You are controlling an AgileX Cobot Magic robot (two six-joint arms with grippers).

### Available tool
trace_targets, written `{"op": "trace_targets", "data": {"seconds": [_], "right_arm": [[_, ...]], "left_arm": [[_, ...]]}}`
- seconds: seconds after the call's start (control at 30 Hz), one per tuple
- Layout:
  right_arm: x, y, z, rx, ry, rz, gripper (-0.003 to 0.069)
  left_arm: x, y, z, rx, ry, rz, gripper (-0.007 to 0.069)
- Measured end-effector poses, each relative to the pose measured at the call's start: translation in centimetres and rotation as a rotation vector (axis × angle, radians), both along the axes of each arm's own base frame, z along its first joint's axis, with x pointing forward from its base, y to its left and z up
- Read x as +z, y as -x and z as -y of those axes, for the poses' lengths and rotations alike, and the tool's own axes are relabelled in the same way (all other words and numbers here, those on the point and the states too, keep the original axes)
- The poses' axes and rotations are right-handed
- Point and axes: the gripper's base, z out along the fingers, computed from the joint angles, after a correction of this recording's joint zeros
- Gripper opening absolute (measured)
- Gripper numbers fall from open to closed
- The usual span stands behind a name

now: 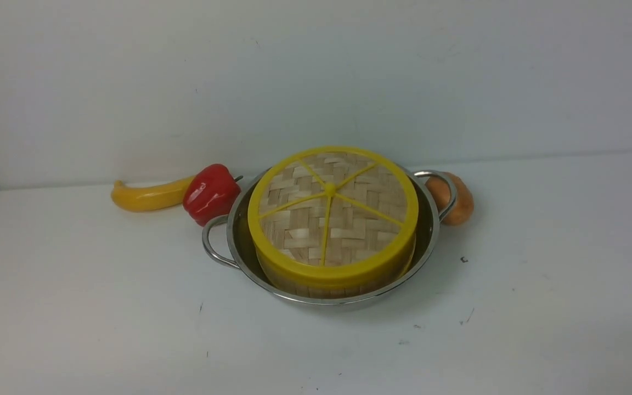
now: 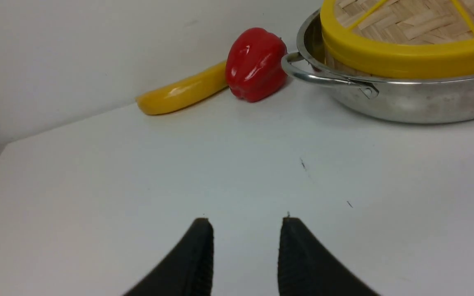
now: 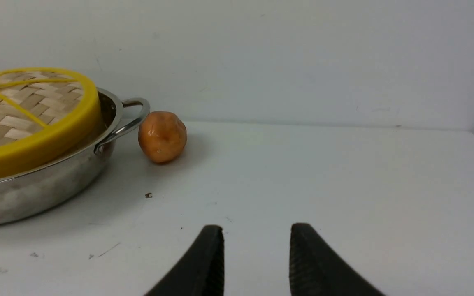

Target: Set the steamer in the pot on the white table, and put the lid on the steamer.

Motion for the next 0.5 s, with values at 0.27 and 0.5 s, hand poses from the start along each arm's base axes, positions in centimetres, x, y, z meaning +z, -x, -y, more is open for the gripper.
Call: {"op": "trace_targets", "data": {"seconds": [0.27, 0.5], "right_arm": [[0.0, 0.0, 0.0, 0.0, 0.0, 0.0, 0.0244], [0.0, 0.0, 0.0, 0.0, 0.0, 0.0, 0.0244]], "left_arm": [[-0.24, 0.06, 0.05, 0.019, 0.098, -0.038, 0.023], [-0.24, 0.06, 0.04, 0.023, 0.11, -0.039, 0.023]]}}
